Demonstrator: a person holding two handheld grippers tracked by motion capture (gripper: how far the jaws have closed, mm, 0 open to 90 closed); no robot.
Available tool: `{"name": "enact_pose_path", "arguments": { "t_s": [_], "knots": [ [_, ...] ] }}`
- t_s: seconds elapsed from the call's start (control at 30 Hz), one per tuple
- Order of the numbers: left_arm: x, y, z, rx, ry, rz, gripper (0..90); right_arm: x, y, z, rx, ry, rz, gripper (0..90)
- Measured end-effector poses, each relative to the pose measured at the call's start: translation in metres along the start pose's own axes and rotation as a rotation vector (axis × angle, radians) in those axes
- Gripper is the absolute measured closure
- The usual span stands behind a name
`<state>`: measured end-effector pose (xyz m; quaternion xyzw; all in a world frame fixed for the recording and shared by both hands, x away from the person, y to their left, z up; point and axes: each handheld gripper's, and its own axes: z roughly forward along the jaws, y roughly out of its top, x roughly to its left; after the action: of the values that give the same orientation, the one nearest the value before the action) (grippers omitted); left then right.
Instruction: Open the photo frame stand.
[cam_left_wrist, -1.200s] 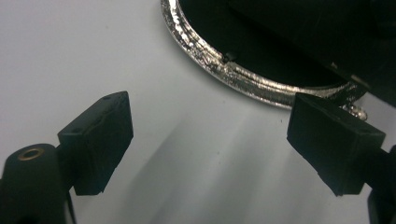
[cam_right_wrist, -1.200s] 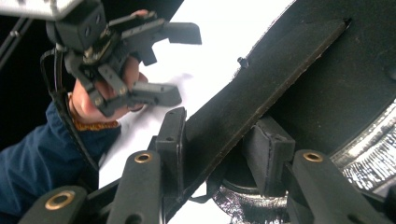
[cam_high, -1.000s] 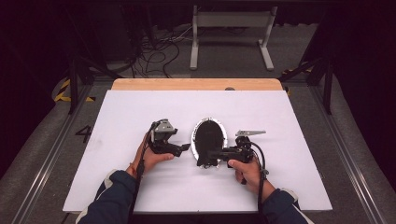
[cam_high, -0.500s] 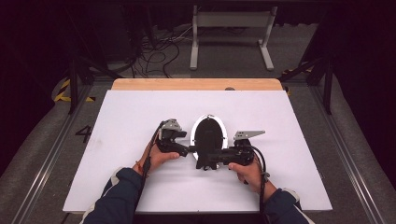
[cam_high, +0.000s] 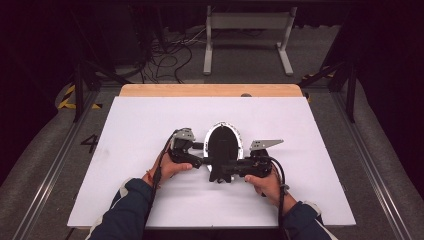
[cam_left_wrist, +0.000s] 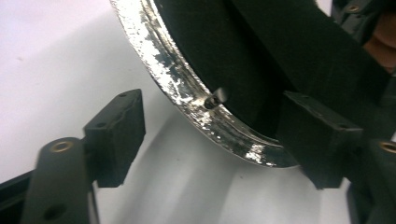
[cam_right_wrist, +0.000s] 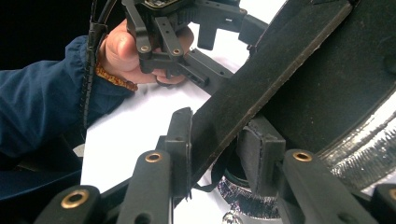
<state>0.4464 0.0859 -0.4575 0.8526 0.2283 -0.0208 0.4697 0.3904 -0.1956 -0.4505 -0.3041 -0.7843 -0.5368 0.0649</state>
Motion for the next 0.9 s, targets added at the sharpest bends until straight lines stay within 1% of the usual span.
{"name": "enact_pose_path", "arguments": {
  "t_s": [0.03, 0.07, 0.1, 0.13, 0.17, 0.23, 0.3, 0.33, 0.37, 0.4, 0.43, 0.47, 0.5, 0.57, 0.6, 0.63, 0.67, 0.7, 0.73, 0.83, 0.9],
  "knots": [
    [0.0, 0.0, -0.002, -0.011, -0.012, 0.015, 28.3, 0.001, 0.0, 0.0, -0.001, -0.002, 0.0, 66.5],
    [-0.002, 0.001, -0.005, -0.035, -0.038, 0.011, 29.0, 0.001, 0.0, 0.0, -0.001, -0.006, -0.001, 66.5],
    [-0.002, 0.001, -0.005, -0.035, -0.038, 0.011, 25.9, 0.001, 0.0, 0.0, -0.001, -0.006, -0.001, 66.5],
    [-0.004, 0.002, -0.007, -0.037, -0.032, 0.013, 25.9, 0.002, 0.0, 0.0, -0.001, -0.009, -0.001, 66.5],
    [-0.005, 0.003, -0.008, -0.036, -0.028, 0.03, 26.3, 0.002, 0.0, -0.001, 0.002, -0.009, -0.008, 66.9],
    [-0.006, 0.003, -0.012, -0.042, -0.032, 0.033, 27.9, 0.004, 0.0, -0.001, 0.008, -0.015, -0.022, 67.7],
    [-0.007, 0.003, -0.014, -0.051, -0.041, 0.03, 29.4, 0.005, -0.001, -0.002, 0.01, -0.017, -0.024, 68.5],
    [-0.006, 0.003, -0.015, -0.05, -0.037, 0.04, 30.1, 0.005, -0.001, -0.002, 0.011, -0.018, -0.023, 68.6],
    [-0.006, 0.003, -0.016, -0.058, -0.046, 0.032, 31.1, 0.005, -0.001, -0.002, 0.013, -0.018, -0.023, 68.6],
    [-0.006, 0.002, -0.017, -0.063, -0.046, 0.03, 32.8, 0.005, -0.001, -0.002, 0.015, -0.02, -0.022, 68.7],
    [-0.005, 0.002, -0.018, -0.065, -0.045, 0.04, 35.3, 0.005, -0.001, -0.003, 0.017, -0.024, -0.015, 68.8],
    [-0.005, 0.002, -0.019, -0.068, -0.041, 0.041, 37.9, 0.005, -0.001, -0.003, 0.018, -0.025, -0.012, 69.0],
    [-0.004, 0.002, -0.02, -0.071, -0.043, 0.04, 41.9, 0.005, -0.001, -0.003, 0.019, -0.028, -0.008, 69.2],
    [-0.004, 0.001, -0.023, -0.084, -0.056, 0.037, 45.3, 0.005, -0.002, -0.004, 0.024, -0.035, -0.001, 69.7],
    [-0.005, 0.0, -0.024, -0.086, -0.072, 0.036, 47.3, 0.006, -0.002, -0.004, 0.025, -0.035, 0.001, 70.1],
    [-0.006, 0.0, -0.024, -0.082, -0.084, 0.045, 50.6, 0.006, -0.002, -0.004, 0.028, -0.043, -0.001, 70.7],
    [-0.009, 0.0, -0.023, -0.076, -0.103, 0.068, 51.7, 0.006, -0.002, -0.005, 0.031, -0.048, -0.002, 71.4],
    [-0.012, 0.0, -0.021, -0.066, -0.115, 0.082, 54.0, 0.007, -0.003, -0.005, 0.035, -0.052, -0.001, 72.4],
    [-0.014, 0.001, -0.021, -0.058, -0.12, 0.105, 55.9, 0.007, -0.003, -0.005, 0.037, -0.056, -0.001, 73.1],
    [-0.021, 0.004, -0.019, -0.043, -0.107, 0.145, 60.9, 0.007, -0.002, -0.005, 0.04, -0.066, -0.008, 74.2],
    [-0.024, 0.005, -0.019, -0.031, -0.094, 0.155, 64.2, 0.007, -0.002, -0.005, 0.038, -0.062, -0.008, 74.6]
  ]
}}
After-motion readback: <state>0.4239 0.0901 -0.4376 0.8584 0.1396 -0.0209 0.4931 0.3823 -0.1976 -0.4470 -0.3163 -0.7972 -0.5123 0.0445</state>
